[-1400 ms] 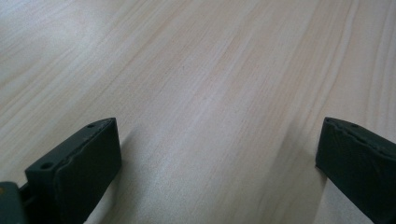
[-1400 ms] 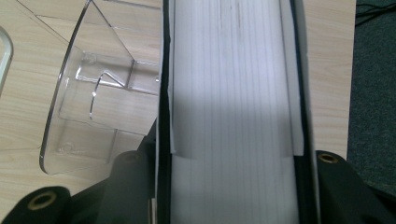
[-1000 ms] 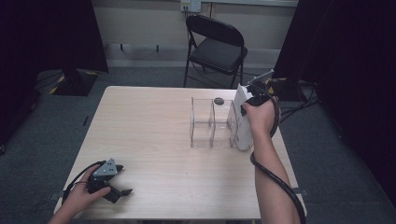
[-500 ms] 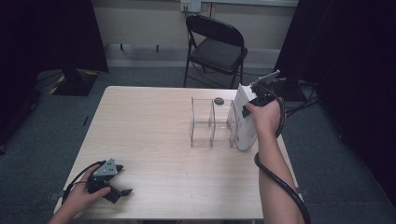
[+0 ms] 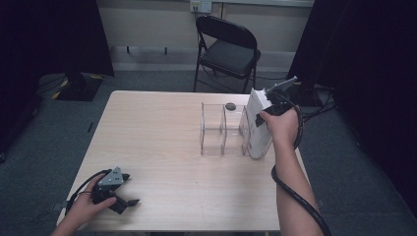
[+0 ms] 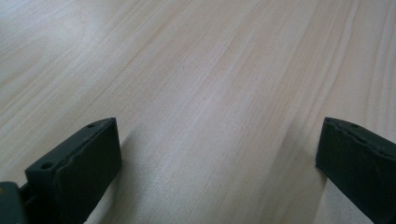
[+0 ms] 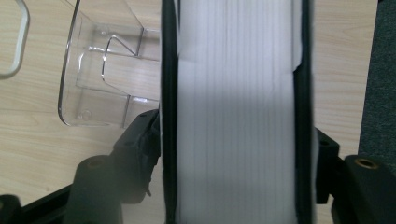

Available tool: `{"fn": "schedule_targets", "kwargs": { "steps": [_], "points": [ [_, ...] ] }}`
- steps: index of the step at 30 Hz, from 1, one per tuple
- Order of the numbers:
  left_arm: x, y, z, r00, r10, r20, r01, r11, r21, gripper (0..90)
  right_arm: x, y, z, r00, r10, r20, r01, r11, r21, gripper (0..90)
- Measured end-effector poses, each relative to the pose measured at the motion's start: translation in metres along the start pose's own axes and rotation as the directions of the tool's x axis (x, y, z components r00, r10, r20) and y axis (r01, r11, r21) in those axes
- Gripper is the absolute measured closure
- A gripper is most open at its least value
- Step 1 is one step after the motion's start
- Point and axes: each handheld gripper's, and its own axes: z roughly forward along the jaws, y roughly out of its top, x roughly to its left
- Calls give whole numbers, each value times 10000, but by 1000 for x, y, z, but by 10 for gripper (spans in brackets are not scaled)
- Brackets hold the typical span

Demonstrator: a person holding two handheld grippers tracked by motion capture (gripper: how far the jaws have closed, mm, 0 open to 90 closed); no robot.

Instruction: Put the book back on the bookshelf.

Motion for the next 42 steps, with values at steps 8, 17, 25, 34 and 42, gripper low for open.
{"fn": "schedule_targets", "kwargs": {
  "steps": [8,17,25,34,42],
  "points": [
    [0,0,0,10000,37,11,-37,10000,34,0,2,-5,-5,9997,-224,26,224,9997,-86,325],
    [0,0,0,10000,63,2,-63,10000,39,0,-2,-12,-7,9996,-213,-177,210,9996,-169,289],
    [0,0,0,10000,3,25,-3,10000,-3,0,-3,-19,-13,9993,-335,-141,329,9986,-409,251],
    [0,0,0,10000,19,16,-19,10000,-47,0,0,-26,-16,9975,-678,-201,668,9967,-455,219],
    [0,0,0,10000,27,3,-27,10000,3,0,4,-30,-18,9954,-895,-333,875,9945,-568,200]
  ]
}}
